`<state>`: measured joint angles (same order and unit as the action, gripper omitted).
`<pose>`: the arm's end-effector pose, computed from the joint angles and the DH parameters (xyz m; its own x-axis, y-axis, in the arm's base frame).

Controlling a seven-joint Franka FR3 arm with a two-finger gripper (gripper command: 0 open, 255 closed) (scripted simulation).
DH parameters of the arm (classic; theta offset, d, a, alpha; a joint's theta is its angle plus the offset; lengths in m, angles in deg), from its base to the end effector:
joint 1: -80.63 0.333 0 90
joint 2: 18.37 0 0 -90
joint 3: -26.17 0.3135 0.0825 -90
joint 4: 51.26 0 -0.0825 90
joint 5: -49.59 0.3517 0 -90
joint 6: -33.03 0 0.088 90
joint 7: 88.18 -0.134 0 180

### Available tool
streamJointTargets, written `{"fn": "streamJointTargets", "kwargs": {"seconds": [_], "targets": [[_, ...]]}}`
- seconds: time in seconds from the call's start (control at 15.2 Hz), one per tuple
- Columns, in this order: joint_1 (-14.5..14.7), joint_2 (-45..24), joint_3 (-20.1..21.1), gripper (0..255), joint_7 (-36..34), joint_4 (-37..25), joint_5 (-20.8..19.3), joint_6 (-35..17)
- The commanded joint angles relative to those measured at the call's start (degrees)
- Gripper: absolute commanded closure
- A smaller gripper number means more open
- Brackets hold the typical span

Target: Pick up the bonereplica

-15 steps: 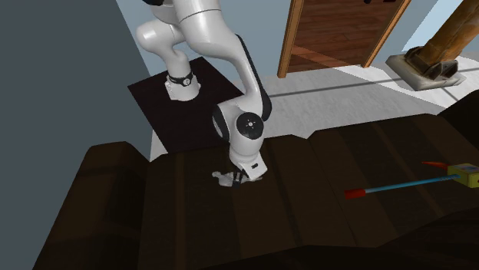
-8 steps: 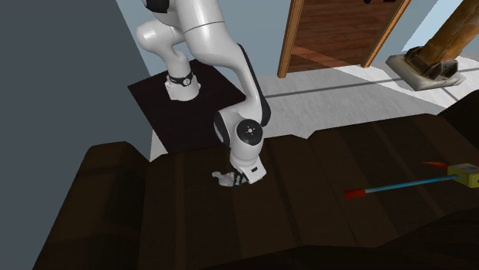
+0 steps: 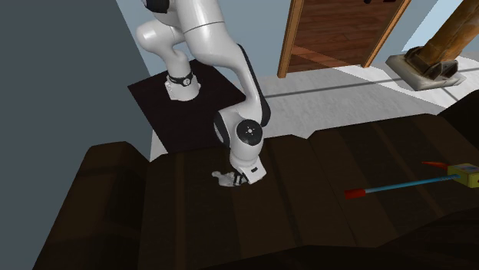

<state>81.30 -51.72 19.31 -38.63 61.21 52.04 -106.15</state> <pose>0.5764 -0.0614 0.1639 0.7334 0.6719 -0.1032 0.6701 -0.7401 -0.0571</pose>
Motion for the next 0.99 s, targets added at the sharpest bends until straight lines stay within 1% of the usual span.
{"fn": "streamJointTargets", "kwargs": {"seconds": [0.0, 0.92], "targets": [[0.0, -0.13, 0.04, 255, 0.03, -0.06, 0.02, -0.02], [0.63, 8.18, -0.76, 255, -0.42, 0.43, -1.08, 7.76]]}}
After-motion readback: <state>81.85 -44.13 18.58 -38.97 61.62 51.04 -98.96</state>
